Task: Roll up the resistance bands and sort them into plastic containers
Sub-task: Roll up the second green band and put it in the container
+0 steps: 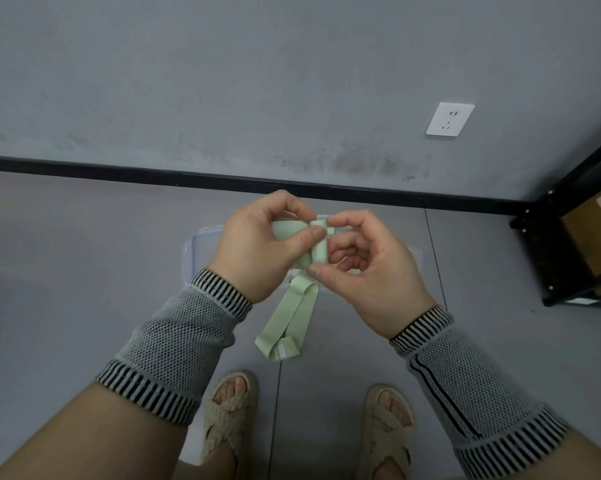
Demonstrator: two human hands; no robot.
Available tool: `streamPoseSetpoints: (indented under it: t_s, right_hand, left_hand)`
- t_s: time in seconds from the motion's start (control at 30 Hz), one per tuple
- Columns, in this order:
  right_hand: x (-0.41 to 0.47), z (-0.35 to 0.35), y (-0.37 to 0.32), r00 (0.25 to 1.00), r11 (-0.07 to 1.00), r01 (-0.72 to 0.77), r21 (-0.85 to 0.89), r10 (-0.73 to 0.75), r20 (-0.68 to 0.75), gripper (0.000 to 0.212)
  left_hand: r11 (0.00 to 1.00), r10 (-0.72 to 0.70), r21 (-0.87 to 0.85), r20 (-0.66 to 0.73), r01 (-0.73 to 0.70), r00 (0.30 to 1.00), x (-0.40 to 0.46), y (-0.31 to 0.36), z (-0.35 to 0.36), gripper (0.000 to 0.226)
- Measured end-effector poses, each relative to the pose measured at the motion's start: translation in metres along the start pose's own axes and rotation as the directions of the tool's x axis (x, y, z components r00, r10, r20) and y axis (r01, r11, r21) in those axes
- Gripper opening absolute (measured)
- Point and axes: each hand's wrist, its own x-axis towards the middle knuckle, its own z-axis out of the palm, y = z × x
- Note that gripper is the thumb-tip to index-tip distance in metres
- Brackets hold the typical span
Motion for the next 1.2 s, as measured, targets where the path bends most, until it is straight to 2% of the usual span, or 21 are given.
streamPoseSetpoints:
  t_s: [0.1,0.27,0.4,0.5,0.57,0.67,0.8,0.87,0.97,1.07,1.13,1.2]
  right_hand:
    - [-0.003,-0.003,0.001,0.996,0.997,0.049,-0.058,-0.044,0.08,0.061]
    - [-0.004,-0.002,0.0,0.991,0.992,0.109,-0.071,-0.102,0.088,0.073]
    - [-0.003,-0.001,0.001,0.991,0.991,0.103,-0.088,-0.095,0.092,0.065]
    - [-0.001,-0.002,0.002,0.994,0.988,0.097,-0.123,-0.09,0.065,0.06]
    - [-0.001,-0.003,0.002,0.994,0.981,0.1,-0.168,-0.093,0.049,0.059]
    - [-0.001,-0.003,0.003,0.992,0.944,0.125,-0.305,-0.117,0.044,0.056]
    - [0.002,0.001,0.004,0.98,0.866,0.19,-0.463,-0.193,0.041,0.056]
    - [0.002,0.003,0.006,0.973,0.852,0.217,-0.477,-0.226,0.04,0.059]
    - [0.0,0.002,0.007,0.974,0.891,0.217,-0.398,-0.222,0.033,0.064]
    - [0.0,0.0,0.005,0.993,0.98,0.118,-0.159,-0.114,0.035,0.068]
    - [0.0,-0.001,0.004,0.997,0.998,0.059,0.006,-0.059,0.049,0.067]
    - [0.0,-0.002,0.002,0.995,0.997,0.038,0.074,-0.044,0.087,0.066]
  left_hand:
    - [0.998,-0.015,-0.055,-0.003,0.014,1.0,0.002,0.0,-0.005,0.019]
    - [0.999,-0.021,-0.049,0.059,0.024,0.998,0.0,0.001,-0.006,0.017]
    - [0.999,-0.03,-0.029,0.11,0.034,0.994,-0.001,0.001,-0.006,0.02]
    - [0.997,-0.072,0.048,0.098,0.067,0.993,-0.001,-0.001,-0.005,0.019]
    - [0.983,-0.078,0.172,0.057,0.067,0.995,-0.001,-0.004,-0.004,0.018]
    - [0.942,-0.037,0.334,0.02,0.028,0.999,-0.001,-0.004,-0.003,0.026]
    - [0.908,0.026,0.419,-0.016,-0.017,1.0,-0.005,0.001,0.002,0.027]
    - [0.92,-0.011,0.392,-0.035,0.023,0.999,-0.004,0.0,0.003,0.022]
    - [0.959,-0.082,0.271,-0.018,0.084,0.996,-0.001,-0.001,0.001,0.019]
    - [0.986,-0.14,0.099,0.023,0.137,0.99,0.001,0.001,-0.002,0.015]
    - [0.983,-0.177,-0.05,0.054,0.179,0.983,0.001,0.002,-0.006,0.014]
    - [0.967,-0.19,-0.155,0.098,0.204,0.977,0.0,0.002,-0.009,0.013]
